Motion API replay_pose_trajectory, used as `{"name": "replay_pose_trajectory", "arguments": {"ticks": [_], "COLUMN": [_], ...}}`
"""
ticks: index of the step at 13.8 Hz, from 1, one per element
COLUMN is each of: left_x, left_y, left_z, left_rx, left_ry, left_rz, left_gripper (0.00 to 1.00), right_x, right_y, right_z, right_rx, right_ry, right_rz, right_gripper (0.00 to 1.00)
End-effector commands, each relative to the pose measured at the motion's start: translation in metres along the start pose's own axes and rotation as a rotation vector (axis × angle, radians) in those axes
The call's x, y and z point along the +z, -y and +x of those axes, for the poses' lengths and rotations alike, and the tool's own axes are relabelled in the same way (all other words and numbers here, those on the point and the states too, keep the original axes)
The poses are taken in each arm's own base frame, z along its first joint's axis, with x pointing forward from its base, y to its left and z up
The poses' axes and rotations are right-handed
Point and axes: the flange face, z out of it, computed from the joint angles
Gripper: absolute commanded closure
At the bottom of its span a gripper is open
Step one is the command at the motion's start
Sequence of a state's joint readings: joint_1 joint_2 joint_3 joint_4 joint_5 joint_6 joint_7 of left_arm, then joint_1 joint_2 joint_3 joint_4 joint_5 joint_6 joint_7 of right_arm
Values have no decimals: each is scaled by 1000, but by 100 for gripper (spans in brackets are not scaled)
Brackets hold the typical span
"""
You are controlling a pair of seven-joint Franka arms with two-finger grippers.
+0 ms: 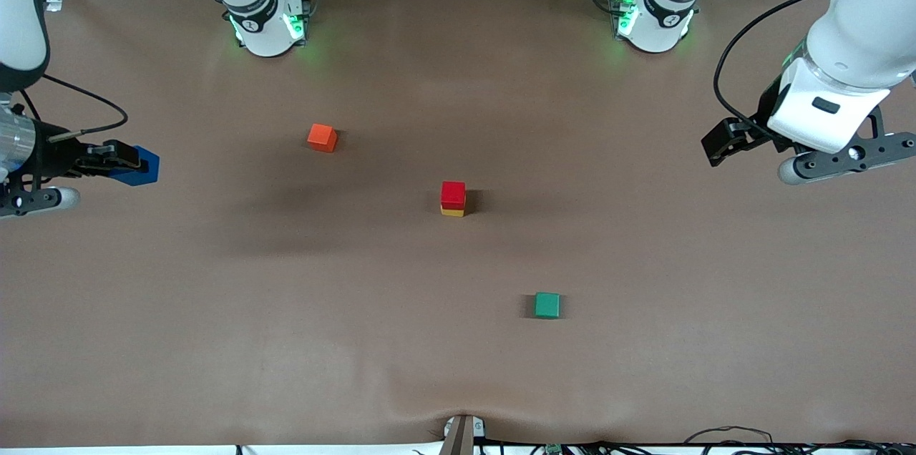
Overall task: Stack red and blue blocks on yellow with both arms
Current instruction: 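Close the right gripper on the blue cube and lift it, then carry the blue cube with the right gripper over the red cube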
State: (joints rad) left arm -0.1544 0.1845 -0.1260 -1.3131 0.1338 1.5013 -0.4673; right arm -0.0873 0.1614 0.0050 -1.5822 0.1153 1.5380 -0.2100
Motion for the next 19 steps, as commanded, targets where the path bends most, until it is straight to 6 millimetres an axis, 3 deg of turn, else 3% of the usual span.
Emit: {"name": "replay_pose_trajectory", "arguments": {"ticks": [1,5,10,11,17,19], "left_x": [-1,0,0,1,3,3], "left_y": [5,16,36,50,60,60], "left_z": [1,7,15,21,26,26], "left_rx": [9,-11,18,6,66,66], "left_ry": [-11,-13,-19,-21,-27,-27], "left_rz": [2,4,6,6,7,7], "left_gripper": [0,0,0,0,0,0], "right_x": [-28,-38,-10,-8,7,18], "right_y": [36,92,177,186,250,284], "right_z": [1,10,26,33,62,73], "right_rx": [33,75,145,151,219,229], "right_ry": [-14,-42,-14,-14,-21,-33], "right_rz": [-5,-17,-30,-13,38,41], "right_gripper": [100,100,100,100,100,100]}}
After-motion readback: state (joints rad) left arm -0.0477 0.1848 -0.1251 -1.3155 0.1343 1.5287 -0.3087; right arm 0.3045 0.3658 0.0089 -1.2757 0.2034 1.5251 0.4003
